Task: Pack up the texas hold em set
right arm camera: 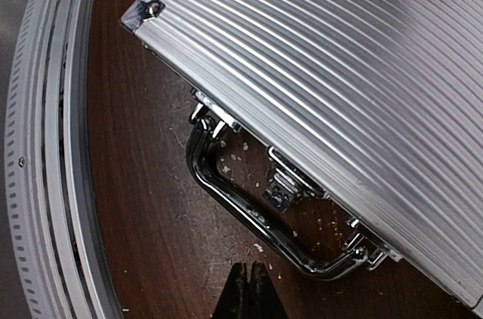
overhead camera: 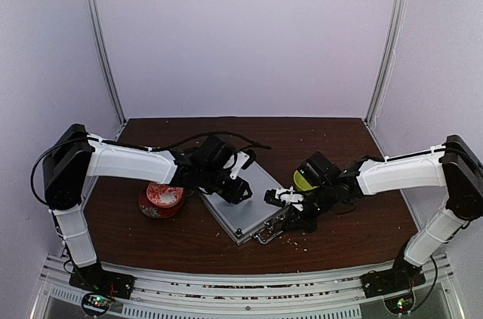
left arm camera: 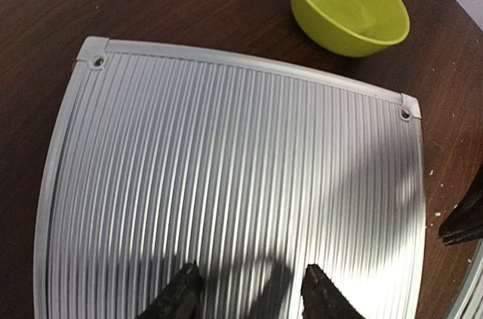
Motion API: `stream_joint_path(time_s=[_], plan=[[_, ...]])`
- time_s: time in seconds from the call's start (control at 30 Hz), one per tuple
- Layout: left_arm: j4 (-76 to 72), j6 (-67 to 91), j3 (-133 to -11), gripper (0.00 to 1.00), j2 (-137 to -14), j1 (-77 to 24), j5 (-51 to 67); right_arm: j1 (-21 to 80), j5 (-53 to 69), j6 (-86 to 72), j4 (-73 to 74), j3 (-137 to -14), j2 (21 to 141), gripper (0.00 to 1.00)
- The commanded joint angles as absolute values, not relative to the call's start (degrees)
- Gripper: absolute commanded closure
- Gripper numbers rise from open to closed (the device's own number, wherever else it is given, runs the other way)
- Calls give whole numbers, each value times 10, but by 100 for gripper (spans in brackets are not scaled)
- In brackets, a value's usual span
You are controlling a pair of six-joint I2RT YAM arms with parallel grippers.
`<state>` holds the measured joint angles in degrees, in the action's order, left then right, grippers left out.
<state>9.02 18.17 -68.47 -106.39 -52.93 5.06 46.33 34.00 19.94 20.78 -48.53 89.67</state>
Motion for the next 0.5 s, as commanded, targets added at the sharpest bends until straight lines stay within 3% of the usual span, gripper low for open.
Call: stream_joint_path(time_s=[0.0,0.1,0.47], plan=[[179,166,-721,47,-1053,-527,-12,481,270,234,181,-483,889,98],[187,162,-754,37,-1059,-507,-23,490,257,232,171,-483,893,98],[196,162,-821,33,-1119,-442,30,536,190,243,148,-480,903,100]])
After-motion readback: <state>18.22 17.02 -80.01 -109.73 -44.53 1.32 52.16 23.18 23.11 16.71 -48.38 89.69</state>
